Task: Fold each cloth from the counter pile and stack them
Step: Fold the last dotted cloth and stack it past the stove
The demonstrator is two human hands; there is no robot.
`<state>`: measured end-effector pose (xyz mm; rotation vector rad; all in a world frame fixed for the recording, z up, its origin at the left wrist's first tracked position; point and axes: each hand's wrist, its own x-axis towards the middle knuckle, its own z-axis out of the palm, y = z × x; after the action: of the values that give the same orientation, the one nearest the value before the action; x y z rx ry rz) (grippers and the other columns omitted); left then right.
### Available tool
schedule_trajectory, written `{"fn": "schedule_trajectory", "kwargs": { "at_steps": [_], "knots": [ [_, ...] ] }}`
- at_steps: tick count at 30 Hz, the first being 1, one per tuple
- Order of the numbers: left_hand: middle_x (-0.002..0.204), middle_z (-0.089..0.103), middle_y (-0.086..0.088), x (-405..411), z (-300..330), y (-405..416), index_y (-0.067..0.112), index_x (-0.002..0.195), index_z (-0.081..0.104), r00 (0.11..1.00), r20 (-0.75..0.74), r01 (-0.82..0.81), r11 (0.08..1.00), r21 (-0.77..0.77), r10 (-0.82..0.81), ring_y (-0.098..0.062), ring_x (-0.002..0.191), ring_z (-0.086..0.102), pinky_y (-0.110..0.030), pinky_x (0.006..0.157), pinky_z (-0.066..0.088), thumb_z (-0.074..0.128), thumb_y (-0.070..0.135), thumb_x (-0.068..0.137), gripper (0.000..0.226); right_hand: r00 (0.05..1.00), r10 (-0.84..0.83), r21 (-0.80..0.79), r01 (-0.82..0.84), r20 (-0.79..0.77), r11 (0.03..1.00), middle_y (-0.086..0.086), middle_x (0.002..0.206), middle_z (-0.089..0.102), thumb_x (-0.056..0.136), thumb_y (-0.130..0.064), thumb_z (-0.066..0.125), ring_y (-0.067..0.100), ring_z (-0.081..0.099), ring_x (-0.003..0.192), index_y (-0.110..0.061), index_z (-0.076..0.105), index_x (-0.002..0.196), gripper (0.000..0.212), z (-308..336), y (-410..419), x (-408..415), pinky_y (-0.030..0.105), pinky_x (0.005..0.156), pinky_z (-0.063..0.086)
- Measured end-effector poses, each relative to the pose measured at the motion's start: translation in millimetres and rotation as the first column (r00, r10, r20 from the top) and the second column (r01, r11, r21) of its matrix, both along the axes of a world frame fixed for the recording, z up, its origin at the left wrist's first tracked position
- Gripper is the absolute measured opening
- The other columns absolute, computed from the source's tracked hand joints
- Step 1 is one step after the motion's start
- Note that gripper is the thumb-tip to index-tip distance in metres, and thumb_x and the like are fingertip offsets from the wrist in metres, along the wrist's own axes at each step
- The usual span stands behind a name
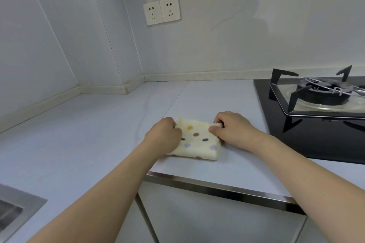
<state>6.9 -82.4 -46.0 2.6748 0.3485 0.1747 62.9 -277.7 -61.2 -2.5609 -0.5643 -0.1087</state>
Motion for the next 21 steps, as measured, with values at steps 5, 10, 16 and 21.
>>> {"fn": "schedule_trajectory", "kwargs": {
  "at_steps": [5,10,16,21],
  "knots": [
    [0.098,0.050,0.008,-41,8,-23,0.023,0.103,0.048,0.908,0.373,0.082,0.953,0.291,-0.192,-0.018,0.090,0.044,-0.031,0.080,0.034,0.052,0.026,0.088,0.016,0.999,-0.040,0.029,0.040,0.013,0.999,-0.009,0.097,0.049,0.088,-0.040,0.054,0.019,0.046,0.102,-0.029,0.053,0.090,0.011,-1,-4,-9,0.031,0.084,0.032],
    [0.091,0.049,0.007,-66,-5,-51,0.026,0.076,0.047,0.941,0.220,0.187,0.938,0.293,-0.256,-0.019,0.092,0.045,-0.036,0.082,0.038,0.040,0.049,0.094,0.031,0.990,-0.128,-0.074,0.133,0.064,0.988,-0.005,0.115,0.046,0.091,-0.047,0.044,0.023,0.039,0.114,-0.033,0.052,0.106,0.022,-2,-5,-24,0.036,0.090,0.024],
    [0.119,0.044,0.003,-60,-10,-53,0.027,0.097,0.049,0.992,-0.017,0.128,0.970,0.206,-0.128,-0.024,0.113,0.037,-0.036,0.094,0.026,0.039,0.050,0.095,0.025,0.982,-0.150,-0.141,0.166,0.119,0.976,-0.001,0.126,0.044,0.095,-0.049,0.036,0.024,0.037,0.117,-0.030,0.049,0.121,0.035,-3,-7,-39,0.038,0.093,0.026],
    [0.124,0.035,0.005,-70,-3,-45,0.032,0.100,0.043,0.973,-0.120,0.210,0.968,0.134,-0.195,-0.022,0.121,0.028,-0.033,0.096,0.019,0.044,0.056,0.090,0.027,0.949,-0.196,-0.179,0.244,0.249,0.953,0.002,0.117,0.052,0.096,-0.051,0.035,0.025,0.045,0.108,-0.020,0.054,0.113,0.041,-5,-6,-44,0.039,0.091,0.031]
  ]
}}
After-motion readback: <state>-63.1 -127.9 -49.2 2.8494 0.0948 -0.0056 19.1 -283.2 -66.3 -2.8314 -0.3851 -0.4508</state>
